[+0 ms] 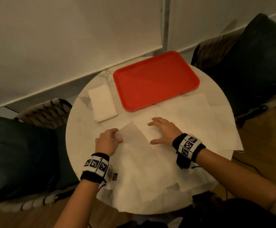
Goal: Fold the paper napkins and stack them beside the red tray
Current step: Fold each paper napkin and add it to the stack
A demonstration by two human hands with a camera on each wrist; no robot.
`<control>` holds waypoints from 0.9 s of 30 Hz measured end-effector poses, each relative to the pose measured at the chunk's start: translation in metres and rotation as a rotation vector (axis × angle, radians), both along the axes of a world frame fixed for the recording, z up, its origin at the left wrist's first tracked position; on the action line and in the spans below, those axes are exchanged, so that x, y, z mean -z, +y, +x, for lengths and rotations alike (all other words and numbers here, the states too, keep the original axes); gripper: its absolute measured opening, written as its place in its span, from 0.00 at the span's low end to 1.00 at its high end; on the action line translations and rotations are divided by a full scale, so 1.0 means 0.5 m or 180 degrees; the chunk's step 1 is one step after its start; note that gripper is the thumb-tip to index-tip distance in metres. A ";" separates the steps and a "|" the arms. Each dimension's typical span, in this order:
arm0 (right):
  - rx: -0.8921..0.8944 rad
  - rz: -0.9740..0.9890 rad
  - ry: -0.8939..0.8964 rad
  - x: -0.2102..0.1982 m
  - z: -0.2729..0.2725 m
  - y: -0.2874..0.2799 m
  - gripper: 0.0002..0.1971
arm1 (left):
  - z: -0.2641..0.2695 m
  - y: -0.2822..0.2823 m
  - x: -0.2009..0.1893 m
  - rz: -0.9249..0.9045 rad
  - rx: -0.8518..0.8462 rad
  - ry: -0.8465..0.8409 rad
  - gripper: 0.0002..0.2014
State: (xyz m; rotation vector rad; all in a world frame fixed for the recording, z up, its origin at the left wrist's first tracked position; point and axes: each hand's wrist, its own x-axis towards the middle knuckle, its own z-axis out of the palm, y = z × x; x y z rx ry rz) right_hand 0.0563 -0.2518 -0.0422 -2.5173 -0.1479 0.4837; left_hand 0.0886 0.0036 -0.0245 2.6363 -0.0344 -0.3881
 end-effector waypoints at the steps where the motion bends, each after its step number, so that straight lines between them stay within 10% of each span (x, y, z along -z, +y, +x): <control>1: -0.0076 0.0220 -0.0088 -0.021 0.004 0.015 0.40 | 0.001 0.009 -0.016 -0.0322 0.0026 -0.0004 0.09; 10: 0.0545 0.2425 -0.0266 -0.160 0.057 0.150 0.08 | 0.020 0.109 -0.131 -0.1693 -0.0508 -0.0294 0.12; 27: 0.0824 0.1867 -0.1516 -0.171 0.084 0.183 0.08 | -0.016 0.045 -0.128 -0.4723 -0.1187 0.0741 0.14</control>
